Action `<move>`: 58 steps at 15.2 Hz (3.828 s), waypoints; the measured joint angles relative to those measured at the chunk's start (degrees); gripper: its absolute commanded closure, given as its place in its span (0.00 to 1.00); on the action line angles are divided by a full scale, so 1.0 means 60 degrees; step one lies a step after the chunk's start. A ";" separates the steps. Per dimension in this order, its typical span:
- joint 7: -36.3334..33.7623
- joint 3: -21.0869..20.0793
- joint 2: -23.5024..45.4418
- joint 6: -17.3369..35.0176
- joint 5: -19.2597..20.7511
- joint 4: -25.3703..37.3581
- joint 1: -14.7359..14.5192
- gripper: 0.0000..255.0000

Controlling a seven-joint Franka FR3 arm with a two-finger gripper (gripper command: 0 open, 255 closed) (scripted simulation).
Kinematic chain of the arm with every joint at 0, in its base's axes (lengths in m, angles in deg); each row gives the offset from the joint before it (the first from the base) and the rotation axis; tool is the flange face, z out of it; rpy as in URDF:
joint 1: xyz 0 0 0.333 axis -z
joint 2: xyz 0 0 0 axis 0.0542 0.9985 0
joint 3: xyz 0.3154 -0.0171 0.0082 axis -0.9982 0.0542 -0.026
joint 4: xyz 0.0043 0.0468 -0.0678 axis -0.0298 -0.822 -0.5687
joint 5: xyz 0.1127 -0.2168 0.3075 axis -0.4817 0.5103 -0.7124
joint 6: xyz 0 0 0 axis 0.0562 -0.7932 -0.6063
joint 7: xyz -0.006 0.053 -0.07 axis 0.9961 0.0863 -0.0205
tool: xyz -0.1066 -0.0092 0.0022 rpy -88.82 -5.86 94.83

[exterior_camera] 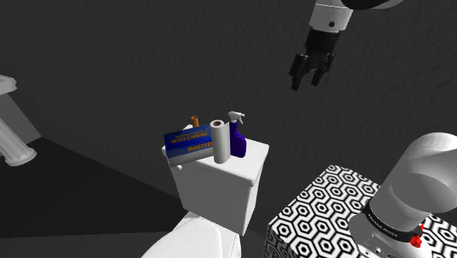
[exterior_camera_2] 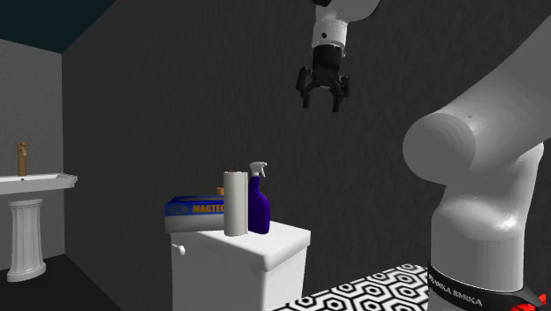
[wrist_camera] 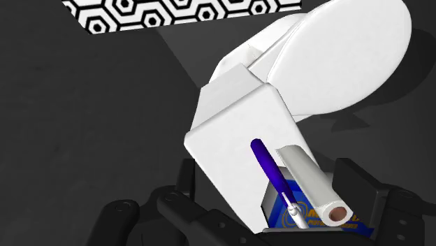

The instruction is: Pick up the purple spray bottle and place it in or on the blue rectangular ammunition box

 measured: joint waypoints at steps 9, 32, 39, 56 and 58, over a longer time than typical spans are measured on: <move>0.1446 0.0197 0.0368 0.3574 -0.0128 -0.2061 -0.0522 0.00; 1.2602 0.4081 0.7412 1.2914 -0.9080 -0.1649 -0.6651 0.00; 1.3996 0.3893 0.8146 1.2843 -1.0749 -0.1054 -0.6601 0.00; 1.2627 0.4151 0.7744 1.2802 -0.9214 -0.1275 -0.6731 1.00; 1.1634 0.4309 0.7421 1.2755 -0.8054 -0.1453 -0.6764 1.00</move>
